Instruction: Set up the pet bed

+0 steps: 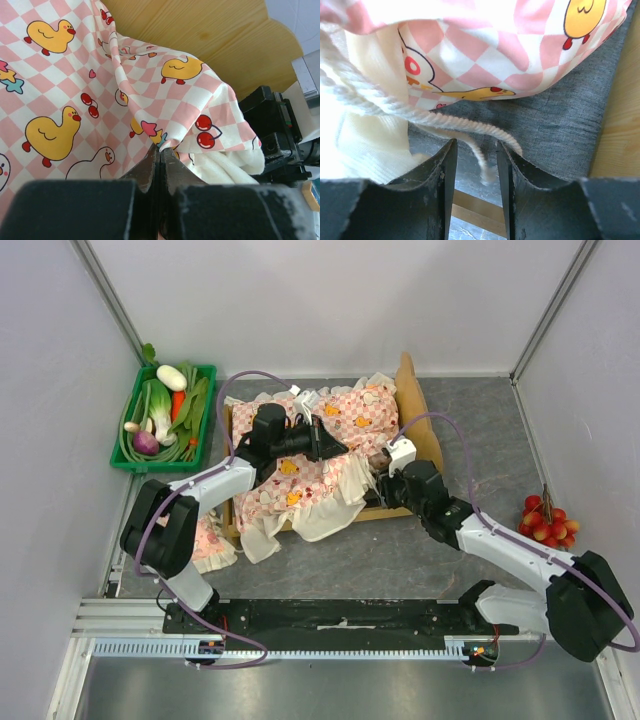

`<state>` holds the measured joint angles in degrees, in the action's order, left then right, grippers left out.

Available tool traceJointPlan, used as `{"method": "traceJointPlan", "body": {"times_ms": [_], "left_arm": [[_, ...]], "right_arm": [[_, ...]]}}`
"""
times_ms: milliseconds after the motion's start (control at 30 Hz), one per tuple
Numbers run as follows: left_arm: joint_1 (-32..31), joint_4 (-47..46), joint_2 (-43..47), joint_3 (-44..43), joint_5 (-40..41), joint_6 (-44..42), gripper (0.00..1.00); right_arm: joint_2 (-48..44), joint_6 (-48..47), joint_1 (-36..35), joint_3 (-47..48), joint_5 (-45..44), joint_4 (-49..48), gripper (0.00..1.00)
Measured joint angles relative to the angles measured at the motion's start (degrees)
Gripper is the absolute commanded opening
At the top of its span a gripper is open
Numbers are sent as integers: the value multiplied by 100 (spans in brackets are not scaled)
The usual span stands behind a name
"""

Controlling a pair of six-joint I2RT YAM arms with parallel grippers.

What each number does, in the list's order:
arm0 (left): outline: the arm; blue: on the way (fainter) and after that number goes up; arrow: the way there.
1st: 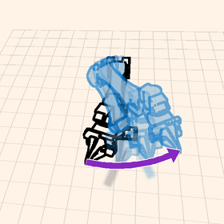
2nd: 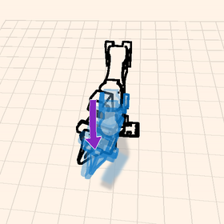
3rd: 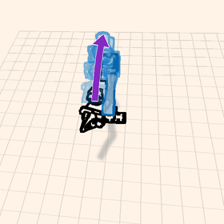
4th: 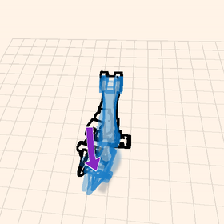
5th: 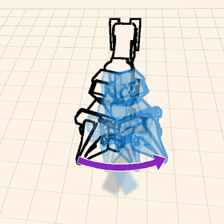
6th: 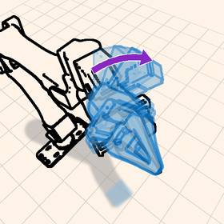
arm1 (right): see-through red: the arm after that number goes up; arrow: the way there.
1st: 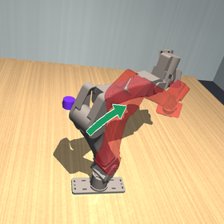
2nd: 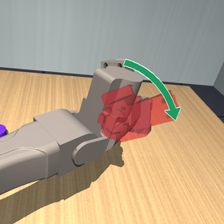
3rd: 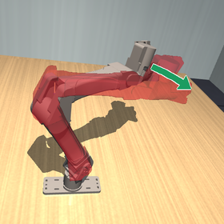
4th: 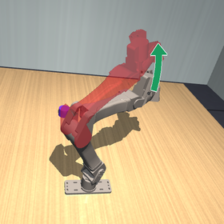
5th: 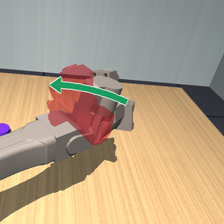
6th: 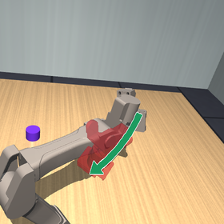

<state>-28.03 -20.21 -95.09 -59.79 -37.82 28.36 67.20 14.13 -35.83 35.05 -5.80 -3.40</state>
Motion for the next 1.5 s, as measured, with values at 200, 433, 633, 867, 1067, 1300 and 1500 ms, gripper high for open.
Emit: {"method": "traceJointPlan", "body": {"times_ms": [200,433,633,867,1067,1300,1500], "left_arm": [[7,-15,-4,0,-33,59,2],[4,-57,-68,0,-136,76,2],[7,-79,-94,0,-153,90,2],[7,-94,-94,0,-177,120,2],[7,-94,-94,0,-179,129,2],[11,-92,-94,-7,-299,133,2],[26,-70,-205,-105,-540,136,2]], "right_arm": [[131,-39,0,0,-42,-52,44],[439,-22,0,0,160,-118,47],[608,87,-2,-4,356,-479,50],[1001,138,-2,-55,345,-791,17],[772,133,-2,-55,356,-721,14],[-590,125,-4,98,490,116,17],[-1134,90,-2,546,997,1296,17]]}}
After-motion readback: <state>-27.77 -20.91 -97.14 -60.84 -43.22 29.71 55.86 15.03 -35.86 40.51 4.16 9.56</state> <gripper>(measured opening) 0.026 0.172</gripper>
